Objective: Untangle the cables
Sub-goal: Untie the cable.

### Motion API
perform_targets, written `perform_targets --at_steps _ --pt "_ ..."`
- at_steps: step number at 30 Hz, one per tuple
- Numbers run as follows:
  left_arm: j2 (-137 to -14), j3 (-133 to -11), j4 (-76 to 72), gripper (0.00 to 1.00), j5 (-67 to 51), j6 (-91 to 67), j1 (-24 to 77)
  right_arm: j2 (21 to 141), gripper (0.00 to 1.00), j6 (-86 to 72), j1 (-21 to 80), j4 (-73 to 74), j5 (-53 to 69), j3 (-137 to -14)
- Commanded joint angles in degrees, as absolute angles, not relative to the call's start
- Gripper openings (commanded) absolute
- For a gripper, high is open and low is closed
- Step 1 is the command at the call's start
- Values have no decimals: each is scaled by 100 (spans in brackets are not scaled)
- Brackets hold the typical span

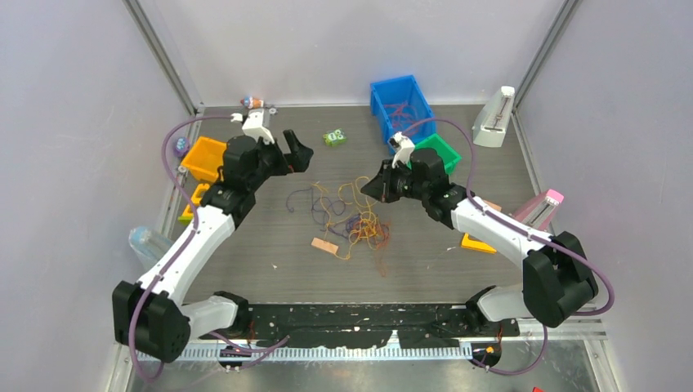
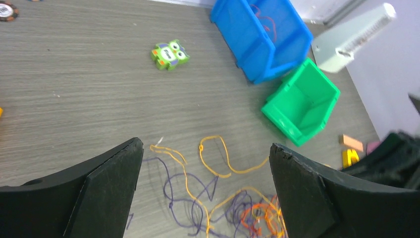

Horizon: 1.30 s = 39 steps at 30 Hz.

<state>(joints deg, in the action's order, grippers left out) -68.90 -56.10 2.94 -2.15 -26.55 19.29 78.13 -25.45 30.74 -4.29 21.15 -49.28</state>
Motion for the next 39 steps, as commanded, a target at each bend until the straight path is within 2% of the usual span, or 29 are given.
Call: perform_targets --at_steps 1,7,16,24,29,33,35,36,39 --pt "-6385 -5105 51 100 -1133 -2291 1898 7749 5 -2635 3086 -544 2225 -5290" --pt "-6250 -4511 -737 100 -2142 -2438 2062 7725 5 -2758 3076 -501 2220 -5399" --pt "-6383 -4597 -887 100 -1999 -1295 3051 7532 5 -2968 3042 -317 2438 -5650" --pt "-6609 -4257 -1842 98 -2288 -1215 3282 7330 5 -3134 3041 -259 2579 -5795" --pt "-7057 -4314 -2280 83 -2418 -1540 3531 7258 5 -3173 3041 -255 2632 -5839" --pt "-7439 -4305 -2785 84 -2528 -1768 3813 7220 5 -3249 3041 -294 2669 -5803" --pt "-7582 -4342 -2885 79 -2585 -1811 3896 7201 5 -3277 3041 -318 2692 -5769" --pt "-7640 -4368 -2897 74 -2587 -1844 3916 7177 5 -3298 3041 -334 2700 -5754" --pt "-7794 -4430 -3104 48 -2627 -2046 3920 7125 5 -3355 3040 -392 2743 -5650"
